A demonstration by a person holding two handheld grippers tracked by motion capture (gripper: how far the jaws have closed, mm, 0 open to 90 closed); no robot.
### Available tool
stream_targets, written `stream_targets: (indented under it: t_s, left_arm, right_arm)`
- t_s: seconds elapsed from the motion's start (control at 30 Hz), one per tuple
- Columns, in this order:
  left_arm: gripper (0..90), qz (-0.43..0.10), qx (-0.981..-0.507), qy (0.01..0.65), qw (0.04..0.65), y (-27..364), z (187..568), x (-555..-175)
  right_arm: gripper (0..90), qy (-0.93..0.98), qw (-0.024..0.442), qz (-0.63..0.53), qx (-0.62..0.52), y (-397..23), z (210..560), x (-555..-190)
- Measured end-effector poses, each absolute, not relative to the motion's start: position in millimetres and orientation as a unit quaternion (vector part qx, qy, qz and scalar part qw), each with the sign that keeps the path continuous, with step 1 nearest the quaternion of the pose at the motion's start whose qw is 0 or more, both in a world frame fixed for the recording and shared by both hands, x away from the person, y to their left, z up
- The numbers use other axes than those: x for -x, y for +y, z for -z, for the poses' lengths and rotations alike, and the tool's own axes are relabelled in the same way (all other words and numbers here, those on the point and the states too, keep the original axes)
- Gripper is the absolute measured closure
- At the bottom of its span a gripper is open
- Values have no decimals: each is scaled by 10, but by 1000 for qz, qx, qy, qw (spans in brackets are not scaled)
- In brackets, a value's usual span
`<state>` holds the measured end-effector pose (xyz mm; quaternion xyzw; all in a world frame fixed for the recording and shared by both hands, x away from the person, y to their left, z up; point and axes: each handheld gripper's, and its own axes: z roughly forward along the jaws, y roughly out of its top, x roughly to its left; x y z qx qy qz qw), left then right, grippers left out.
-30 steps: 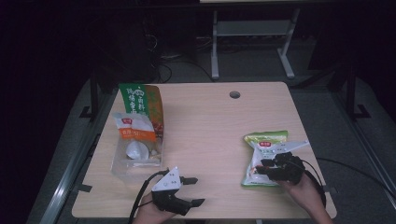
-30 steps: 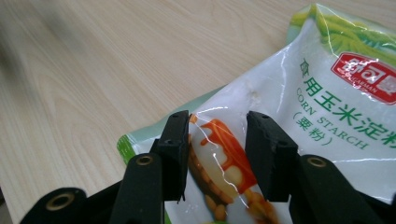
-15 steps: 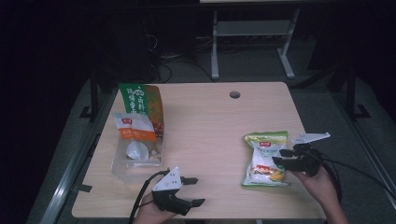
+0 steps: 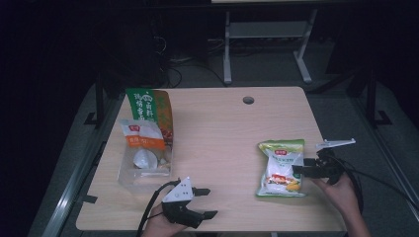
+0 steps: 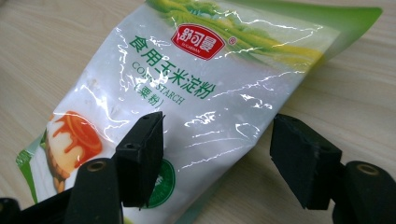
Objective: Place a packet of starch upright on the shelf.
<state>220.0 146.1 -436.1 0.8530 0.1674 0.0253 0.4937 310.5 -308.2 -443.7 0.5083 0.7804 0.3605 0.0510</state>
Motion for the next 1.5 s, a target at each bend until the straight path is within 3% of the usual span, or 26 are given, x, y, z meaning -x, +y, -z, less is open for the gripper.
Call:
stream_targets:
  t_s: [0.13,0.33,0.47,0.53,0.6,0.73,0.8,0.93,1.2,1.5]
  left_arm:
    - [311,-26,-853,166,494,1461,4360,-2197]
    - [311,-26,-853,166,494,1455,4362,-2195]
    - [311,-25,-854,165,492,1452,4366,-2200]
    - [311,-25,-854,165,493,1446,4368,-2197]
    - [311,-26,-854,165,493,1448,4368,-2197]
    - [311,-24,-853,168,494,1452,4368,-2209]
    - [311,-25,-853,168,493,1451,4368,-2211]
    - [311,-26,-853,169,494,1452,4364,-2213]
    - [312,-24,-849,177,497,1463,4356,-2241]
    - [310,-27,-844,183,504,1459,4274,-2294]
  right_arm:
    - [396,775,39,-370,-511,-3072,4469,-3123]
    - [557,774,51,-376,-506,-3046,4473,-3088]
    - [545,778,42,-374,-504,-3044,4469,-3111]
    - [463,774,28,-371,-512,-3044,4480,-3163]
    - [456,769,11,-373,-519,-3040,4517,-3249]
    - [567,768,1,-382,-514,-2990,4532,-3275]
    - [688,772,11,-381,-509,-2986,4514,-3261]
    - [816,775,9,-383,-503,-2969,4493,-3222]
    - [853,769,10,-417,-484,-2909,4400,-3125]
    - [870,769,37,-460,-443,-2711,4046,-2999]
